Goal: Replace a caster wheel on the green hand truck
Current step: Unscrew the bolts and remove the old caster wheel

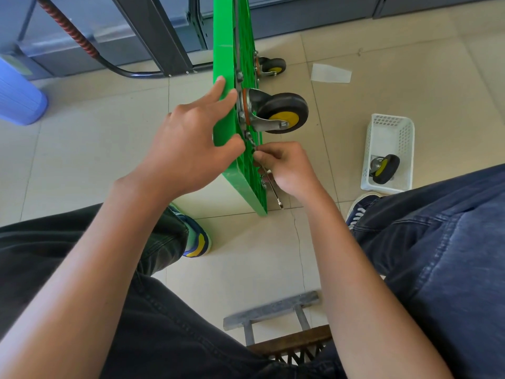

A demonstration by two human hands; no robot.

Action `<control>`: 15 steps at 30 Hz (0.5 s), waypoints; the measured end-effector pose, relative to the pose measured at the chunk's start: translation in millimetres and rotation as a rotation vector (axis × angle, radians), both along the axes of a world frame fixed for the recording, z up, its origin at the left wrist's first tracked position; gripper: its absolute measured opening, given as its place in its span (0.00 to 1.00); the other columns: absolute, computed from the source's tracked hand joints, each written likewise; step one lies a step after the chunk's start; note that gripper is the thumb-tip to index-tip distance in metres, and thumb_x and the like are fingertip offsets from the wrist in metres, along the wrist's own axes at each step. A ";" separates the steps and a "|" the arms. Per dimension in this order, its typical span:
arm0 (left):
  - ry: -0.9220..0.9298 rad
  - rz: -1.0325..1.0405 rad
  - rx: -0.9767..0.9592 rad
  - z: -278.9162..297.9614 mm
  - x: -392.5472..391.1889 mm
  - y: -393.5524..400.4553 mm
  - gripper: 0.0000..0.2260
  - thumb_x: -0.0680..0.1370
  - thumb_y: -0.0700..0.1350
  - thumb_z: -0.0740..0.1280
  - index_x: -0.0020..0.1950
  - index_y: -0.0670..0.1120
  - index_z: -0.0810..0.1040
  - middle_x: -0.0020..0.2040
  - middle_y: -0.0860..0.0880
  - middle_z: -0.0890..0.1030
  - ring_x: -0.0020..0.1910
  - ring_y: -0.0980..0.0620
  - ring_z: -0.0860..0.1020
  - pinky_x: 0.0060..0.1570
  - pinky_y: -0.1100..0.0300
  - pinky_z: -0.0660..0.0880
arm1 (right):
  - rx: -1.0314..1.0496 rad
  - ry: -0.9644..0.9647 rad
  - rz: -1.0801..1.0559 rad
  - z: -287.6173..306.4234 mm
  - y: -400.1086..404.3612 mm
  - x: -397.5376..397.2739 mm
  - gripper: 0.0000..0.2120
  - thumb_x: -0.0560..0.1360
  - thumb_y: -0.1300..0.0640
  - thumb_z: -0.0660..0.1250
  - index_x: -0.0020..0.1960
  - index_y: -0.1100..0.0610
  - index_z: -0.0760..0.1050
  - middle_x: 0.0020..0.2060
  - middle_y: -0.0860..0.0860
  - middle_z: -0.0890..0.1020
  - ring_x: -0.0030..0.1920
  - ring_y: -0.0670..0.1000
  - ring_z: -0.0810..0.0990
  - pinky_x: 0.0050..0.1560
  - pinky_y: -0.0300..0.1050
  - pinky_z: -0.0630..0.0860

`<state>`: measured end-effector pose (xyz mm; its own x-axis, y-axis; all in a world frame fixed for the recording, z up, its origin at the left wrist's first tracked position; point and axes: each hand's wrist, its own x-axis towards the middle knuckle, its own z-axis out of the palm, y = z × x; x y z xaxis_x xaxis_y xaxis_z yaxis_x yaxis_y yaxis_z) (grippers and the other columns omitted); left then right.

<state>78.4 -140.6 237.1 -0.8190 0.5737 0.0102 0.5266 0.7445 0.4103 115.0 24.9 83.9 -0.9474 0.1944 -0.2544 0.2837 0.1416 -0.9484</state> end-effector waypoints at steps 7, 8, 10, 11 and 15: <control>-0.007 0.005 0.002 0.8 0.4 -0.1 0.31 0.74 0.53 0.61 0.79 0.49 0.67 0.80 0.51 0.62 0.63 0.43 0.78 0.61 0.45 0.77 | -0.174 -0.224 0.019 16.4 12.0 5.2 0.11 0.83 0.57 0.67 0.56 0.65 0.82 0.45 0.60 0.85 0.41 0.57 0.83 0.42 0.56 0.85; -0.006 0.008 0.001 1.1 0.8 0.0 0.31 0.74 0.53 0.61 0.78 0.49 0.67 0.80 0.51 0.62 0.63 0.42 0.78 0.61 0.44 0.77 | -0.240 -0.248 -0.004 20.1 11.9 5.6 0.11 0.82 0.58 0.67 0.56 0.67 0.81 0.45 0.61 0.84 0.40 0.57 0.83 0.40 0.54 0.85; -0.003 0.007 -0.004 1.4 0.9 0.2 0.31 0.75 0.53 0.61 0.78 0.49 0.67 0.80 0.51 0.62 0.62 0.41 0.78 0.60 0.44 0.78 | -0.379 -0.287 -0.045 28.8 10.7 5.2 0.12 0.82 0.58 0.68 0.55 0.68 0.80 0.43 0.60 0.83 0.37 0.55 0.83 0.35 0.49 0.83; -0.001 0.005 -0.004 1.5 0.9 0.5 0.31 0.75 0.53 0.61 0.78 0.49 0.67 0.80 0.51 0.62 0.62 0.41 0.79 0.60 0.44 0.78 | -0.437 -0.301 -0.061 33.2 10.4 4.7 0.11 0.81 0.58 0.69 0.54 0.68 0.80 0.41 0.59 0.83 0.35 0.53 0.83 0.33 0.47 0.82; 0.006 -0.001 0.004 1.1 0.2 0.8 0.31 0.75 0.53 0.61 0.78 0.48 0.68 0.80 0.50 0.63 0.58 0.43 0.80 0.58 0.45 0.78 | -0.540 -0.315 -0.090 45.1 10.0 1.5 0.13 0.80 0.58 0.71 0.56 0.69 0.80 0.38 0.58 0.83 0.31 0.51 0.82 0.31 0.45 0.82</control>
